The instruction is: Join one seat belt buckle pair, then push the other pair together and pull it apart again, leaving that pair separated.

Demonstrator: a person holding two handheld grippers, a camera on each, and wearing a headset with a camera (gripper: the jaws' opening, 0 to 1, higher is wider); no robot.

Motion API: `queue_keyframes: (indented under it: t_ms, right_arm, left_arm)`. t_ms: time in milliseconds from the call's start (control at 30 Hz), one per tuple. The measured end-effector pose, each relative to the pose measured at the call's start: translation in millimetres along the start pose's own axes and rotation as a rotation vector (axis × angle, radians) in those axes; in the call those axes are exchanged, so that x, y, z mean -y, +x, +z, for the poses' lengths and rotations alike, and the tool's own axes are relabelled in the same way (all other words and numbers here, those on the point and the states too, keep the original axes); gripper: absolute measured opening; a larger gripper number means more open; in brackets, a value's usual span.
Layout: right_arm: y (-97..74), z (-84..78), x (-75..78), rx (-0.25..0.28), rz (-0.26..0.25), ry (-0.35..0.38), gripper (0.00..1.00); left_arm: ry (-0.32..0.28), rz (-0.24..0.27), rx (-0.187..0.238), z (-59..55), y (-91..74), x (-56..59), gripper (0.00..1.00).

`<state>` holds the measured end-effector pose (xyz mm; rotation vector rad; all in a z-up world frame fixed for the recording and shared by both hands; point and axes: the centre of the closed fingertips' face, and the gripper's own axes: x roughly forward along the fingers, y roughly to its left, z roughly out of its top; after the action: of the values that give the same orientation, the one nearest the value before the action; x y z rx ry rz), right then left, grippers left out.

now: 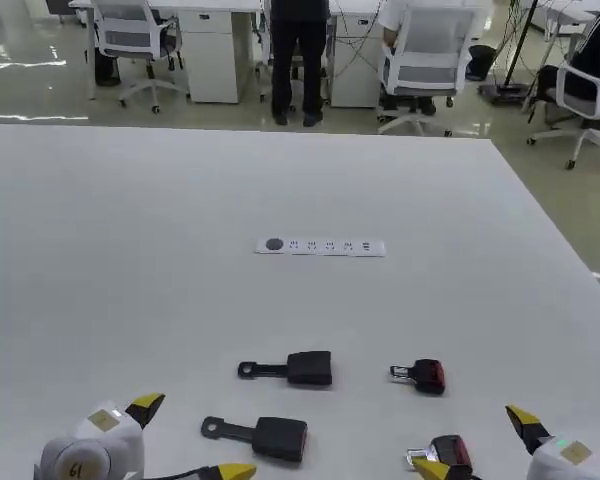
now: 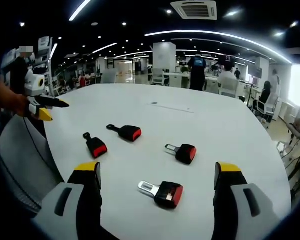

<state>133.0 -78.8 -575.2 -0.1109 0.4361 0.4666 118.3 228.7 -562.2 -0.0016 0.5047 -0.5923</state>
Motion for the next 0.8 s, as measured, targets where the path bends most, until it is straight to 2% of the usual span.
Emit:
queue_keyframes:
  t_ms: [633, 800]
  right_arm:
    - [-0.4, -2.0, -5.1, -0.005, 0.015, -0.004, 0.93]
    - [-1.2, -4.0, -6.9, -0.009, 0.019, -0.001, 0.93]
  left_arm:
    - [0.002, -0.005, -0.008, -2.3, -0.6, 2.7, 1.00]
    - [0.007, -0.013, -0.019, -7.2, 1.3, 2.9, 1.00]
